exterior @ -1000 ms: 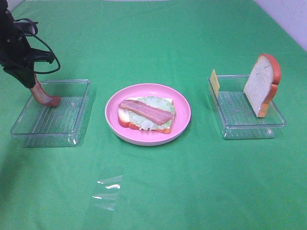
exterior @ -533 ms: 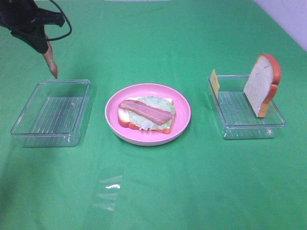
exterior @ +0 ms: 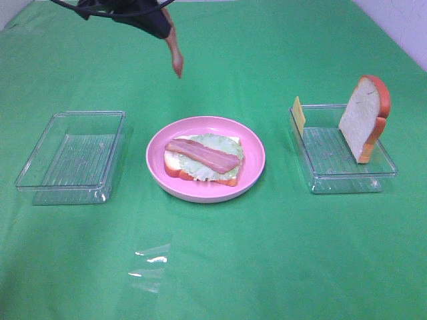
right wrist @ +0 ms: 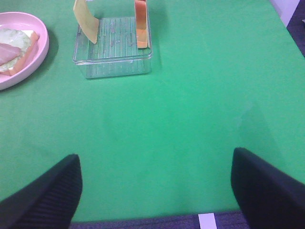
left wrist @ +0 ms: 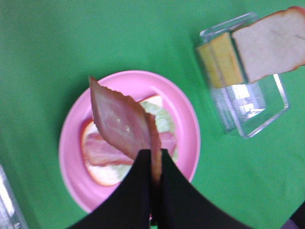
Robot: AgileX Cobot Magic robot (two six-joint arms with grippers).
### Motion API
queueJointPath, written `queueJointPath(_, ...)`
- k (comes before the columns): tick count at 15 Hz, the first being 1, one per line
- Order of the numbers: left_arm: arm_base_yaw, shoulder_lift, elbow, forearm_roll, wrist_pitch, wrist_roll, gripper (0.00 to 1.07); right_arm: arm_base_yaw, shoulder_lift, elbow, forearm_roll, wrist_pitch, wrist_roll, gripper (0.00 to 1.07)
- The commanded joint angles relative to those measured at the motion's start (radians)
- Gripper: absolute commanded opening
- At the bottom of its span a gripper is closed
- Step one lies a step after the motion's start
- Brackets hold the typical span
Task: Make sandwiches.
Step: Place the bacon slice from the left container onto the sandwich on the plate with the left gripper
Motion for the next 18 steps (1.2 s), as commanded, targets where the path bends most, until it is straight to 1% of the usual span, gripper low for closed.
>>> queueJointPath(1,-0.052,0.032,-0.003,-0.113,-0.079,0.033,0.0,-0.001,-0.03,0.002,-0.001,-0.002,-0.003,0.82)
queueJointPath(3,-0.116,0.081,-0.003,-0.127,-0.142,0.032,0.0,-0.001,-0.03,0.002,-0.001,-0.002,-0.003,0.82)
queueJointPath(7,-0.195,0.172,-0.003,-0.133,-0.197,0.029,0.0,-0.001,-0.03,0.002,-0.001,-0.002,-0.003,0.82)
queueJointPath(10,-0.22,0.214,-0.001,-0.131,-0.202,0.024,0.0,-0.001,-0.03,0.002,-0.001,-0.002,-0.003,0.82)
queueJointPath(12,-0.22,0.236,-0.001,-0.102,-0.157,0.022,0.0,-0.001,-0.03,0.002,-0.001,-0.002,-0.003,0.82)
queueJointPath(13,-0.219,0.24,-0.001,-0.069,-0.135,0.012,0.0,-0.001,-0.03,0.002,-0.001,-0.002,-0.003,0.82)
queueJointPath(14,-0.217,0.24,-0.001,0.019,-0.103,-0.036,0.0,-0.001,-0.03,0.002,-0.001,-0.002,-0.003,0.82)
queueJointPath(15,-0.217,0.239,-0.001,0.053,-0.093,-0.057,0.0,-0.001,-0.03,0.002,-0.001,-0.002,-0.003,0.82)
queueJointPath(16,-0.217,0.239,-0.001,0.117,-0.077,-0.094,0.0,-0.001,-0.03,0.002,-0.001,-0.002,-0.003,0.82)
queueJointPath(17,-0.217,0.239,-0.001,0.158,-0.059,-0.122,0.0,-0.001,-0.03,0.002,-0.001,-0.002,-0.003,0.82)
queueJointPath(18,-0.217,0.239,-0.001,0.239,-0.001,-0.163,0.0,-0.001,-0.03,0.002,-0.001,-0.002,-0.003,0.82)
